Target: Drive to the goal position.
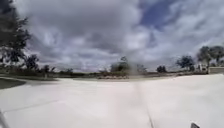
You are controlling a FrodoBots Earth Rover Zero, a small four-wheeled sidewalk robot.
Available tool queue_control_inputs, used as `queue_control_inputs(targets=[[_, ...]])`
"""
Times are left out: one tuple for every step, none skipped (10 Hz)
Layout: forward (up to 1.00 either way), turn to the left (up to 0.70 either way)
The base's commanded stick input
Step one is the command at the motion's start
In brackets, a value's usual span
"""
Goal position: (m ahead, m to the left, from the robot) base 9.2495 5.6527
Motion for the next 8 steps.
queue_control_inputs(targets=[[0.69, 0.14], [0.69, 0.14], [0.69, 0.14], [0.69, 0.09], [0.69, 0.01], [0.69, 0.01], [0.69, 0.01], [0.69, 0.01]])
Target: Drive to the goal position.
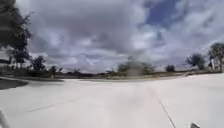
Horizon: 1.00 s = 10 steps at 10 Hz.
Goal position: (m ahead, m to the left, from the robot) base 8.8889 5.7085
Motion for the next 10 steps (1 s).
queue_control_inputs(targets=[[0.69, 0.01], [0.69, 0.01], [0.69, 0.01], [0.69, 0.01], [0.69, 0.01], [0.69, 0.01], [0.69, 0.01], [0.69, 0.01], [0.69, 0.01], [0.69, 0.01]])
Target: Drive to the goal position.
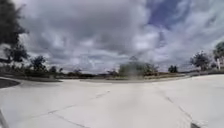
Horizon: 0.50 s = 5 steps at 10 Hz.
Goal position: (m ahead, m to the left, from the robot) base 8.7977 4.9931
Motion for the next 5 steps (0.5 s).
queue_control_inputs(targets=[[0.69, 0.01], [0.69, 0.01], [0.69, 0.01], [0.69, 0.01], [0.69, 0.01]])
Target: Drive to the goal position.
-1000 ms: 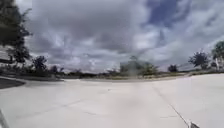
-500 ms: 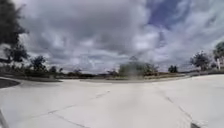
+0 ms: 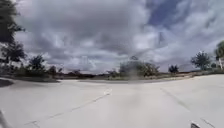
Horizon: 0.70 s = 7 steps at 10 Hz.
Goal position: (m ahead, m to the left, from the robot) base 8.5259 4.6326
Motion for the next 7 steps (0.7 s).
queue_control_inputs(targets=[[0.69, 0.01], [0.69, 0.01], [0.69, 0.01], [0.69, 0.01], [0.69, 0.01], [0.69, 0.01], [0.69, 0.01]])
